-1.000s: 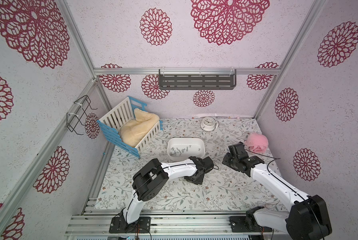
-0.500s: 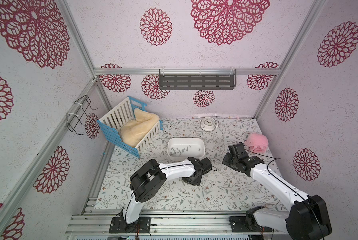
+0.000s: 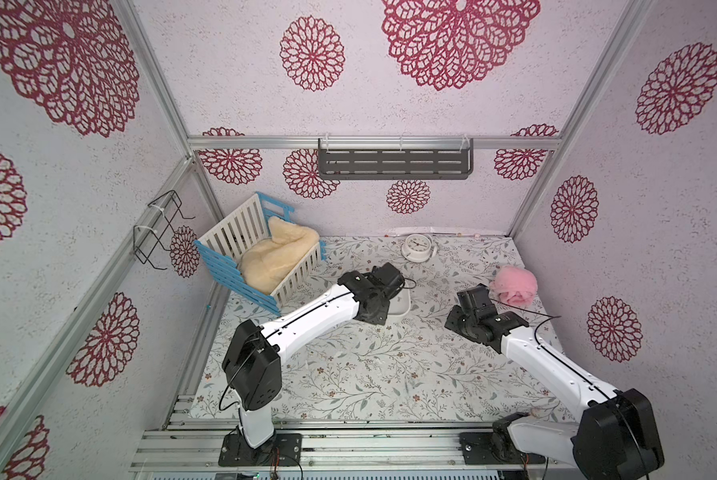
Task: Put the screws on the desktop into the storage box
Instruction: Pick up the screw from the center of the board, then place the screw in the storage box.
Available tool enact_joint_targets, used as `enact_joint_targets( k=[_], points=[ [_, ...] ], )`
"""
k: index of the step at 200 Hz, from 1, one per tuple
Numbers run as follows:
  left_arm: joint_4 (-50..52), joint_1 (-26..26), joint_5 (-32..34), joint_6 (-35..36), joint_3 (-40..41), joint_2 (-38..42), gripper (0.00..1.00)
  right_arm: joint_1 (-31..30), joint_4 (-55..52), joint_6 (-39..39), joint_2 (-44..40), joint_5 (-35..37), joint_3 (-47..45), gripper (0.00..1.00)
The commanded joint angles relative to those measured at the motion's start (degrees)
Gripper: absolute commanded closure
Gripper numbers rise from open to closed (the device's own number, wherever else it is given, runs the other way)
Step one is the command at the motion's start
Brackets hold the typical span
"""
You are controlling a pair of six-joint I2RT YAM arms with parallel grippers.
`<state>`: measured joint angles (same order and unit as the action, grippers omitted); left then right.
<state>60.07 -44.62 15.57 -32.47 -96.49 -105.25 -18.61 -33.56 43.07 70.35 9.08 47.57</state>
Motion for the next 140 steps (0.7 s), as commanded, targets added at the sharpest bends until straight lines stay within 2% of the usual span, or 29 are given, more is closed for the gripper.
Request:
enact_joint_targets(
  k=[1, 39, 98, 126, 140],
  points=[
    [2.33, 4.67, 2.07, 4.95, -4.76, -3.13, 0.78, 0.09, 0.91, -1.06, 0.54, 0.01, 1.30, 0.53],
    [2.34, 10.51, -1.04, 6.87, -11.30, -12.25, 0.78, 0.07, 1.45, -1.22, 1.27, -0.64, 1.64, 0.53],
    [2.33, 12.73, -4.14, 6.33, -14.56, -20.33, 0.76, 0.07, 2.69, -1.67, 3.54, -1.26, 1.71, 0.53],
    [2.33, 13.04, -3.27, 6.79, -15.00, -19.79, 0.67, 0.11, 2.94, -2.06, 3.92, -0.93, 1.74, 0.53],
    [2.33, 13.15, -2.52, 7.49, -15.06, -18.48, 0.55, 0.08, 2.98, -2.58, 3.84, -0.58, 1.99, 0.52]
  ],
)
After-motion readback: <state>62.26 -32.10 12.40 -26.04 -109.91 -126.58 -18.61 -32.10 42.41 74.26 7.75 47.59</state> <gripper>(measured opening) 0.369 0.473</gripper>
